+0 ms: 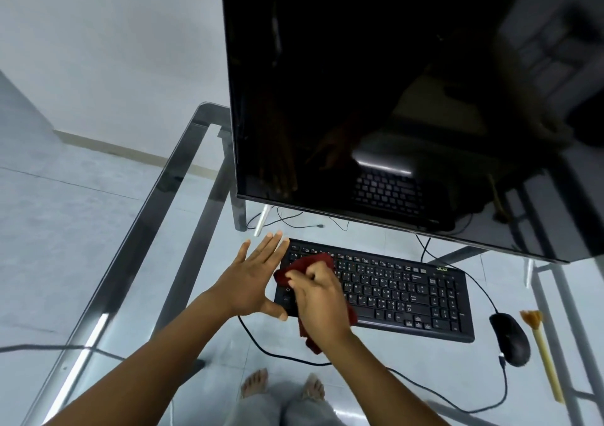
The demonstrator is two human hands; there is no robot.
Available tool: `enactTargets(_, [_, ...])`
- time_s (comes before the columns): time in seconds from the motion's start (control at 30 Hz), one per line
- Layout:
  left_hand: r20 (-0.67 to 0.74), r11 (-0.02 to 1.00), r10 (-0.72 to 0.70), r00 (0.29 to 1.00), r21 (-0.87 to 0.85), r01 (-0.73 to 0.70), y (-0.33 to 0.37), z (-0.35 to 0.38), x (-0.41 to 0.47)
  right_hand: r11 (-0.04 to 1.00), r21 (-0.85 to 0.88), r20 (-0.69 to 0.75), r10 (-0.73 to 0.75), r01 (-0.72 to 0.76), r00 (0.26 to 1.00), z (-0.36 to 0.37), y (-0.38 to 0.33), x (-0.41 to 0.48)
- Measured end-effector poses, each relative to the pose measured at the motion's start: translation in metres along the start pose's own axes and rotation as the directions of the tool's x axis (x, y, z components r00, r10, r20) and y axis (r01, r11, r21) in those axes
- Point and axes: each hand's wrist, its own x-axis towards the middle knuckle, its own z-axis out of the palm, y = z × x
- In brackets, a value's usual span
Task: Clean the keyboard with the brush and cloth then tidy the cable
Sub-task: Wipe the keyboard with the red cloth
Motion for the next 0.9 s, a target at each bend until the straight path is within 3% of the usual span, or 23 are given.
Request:
enactTargets(0.1, [0.023,1.000,-0.008,1.000,-0.015,0.008,0.000,-0.002,0.000,0.990,-0.113,-0.055,-0.096,0.090,0.994,-0.020,0.024,0.000])
enactTargets(0.27, [0.008,1.000,-0.003,1.000,-0.004,0.003,0.000,0.000,0.001,0.998,-0.007,-0.073,0.063,-0.064,0.995,-0.003,0.006,0.005])
enactTargets(0.4, [0.020,1.000,-0.008,1.000,-0.012,0.009,0.000,0.000,-0.001,0.993,-0.052,-0.035,-0.112,0.110,0.993,-0.015,0.015,0.001])
enactTargets(0.57, [0.013,1.000,-0.009,1.000,-0.016,0.010,-0.002,0.001,0.000,0.989,-0.053,-0.212,0.122,-0.136,0.970,-0.034,0.044,0.004])
enactTargets(0.63, [0.006,1.000,-0.006,1.000,-0.003,0.006,-0.002,0.001,0.000,0.994,-0.097,-0.163,0.041,-0.057,0.986,-0.022,0.022,0.005])
enactTargets(0.67, [0.002,1.000,-0.004,1.000,-0.006,0.004,-0.002,0.002,0.000,0.990,-0.114,-0.058,-0.085,0.078,0.995,-0.016,0.012,0.003])
enactTargets(0.73, [0.011,1.000,0.001,1.000,-0.020,-0.001,-0.002,0.000,0.000,0.926,-0.173,0.139,-0.315,0.336,0.939,-0.014,0.009,0.003])
enactTargets(0.8, [0.009,1.000,-0.001,1.000,-0.018,0.002,-0.002,-0.001,0.000,0.919,-0.201,0.177,-0.306,0.338,0.936,-0.018,0.021,0.022])
enactTargets(0.9, [0.008,1.000,-0.002,1.000,-0.010,0.002,-0.002,0.000,-0.001,0.955,-0.222,0.013,-0.201,0.199,0.979,-0.014,0.031,0.036])
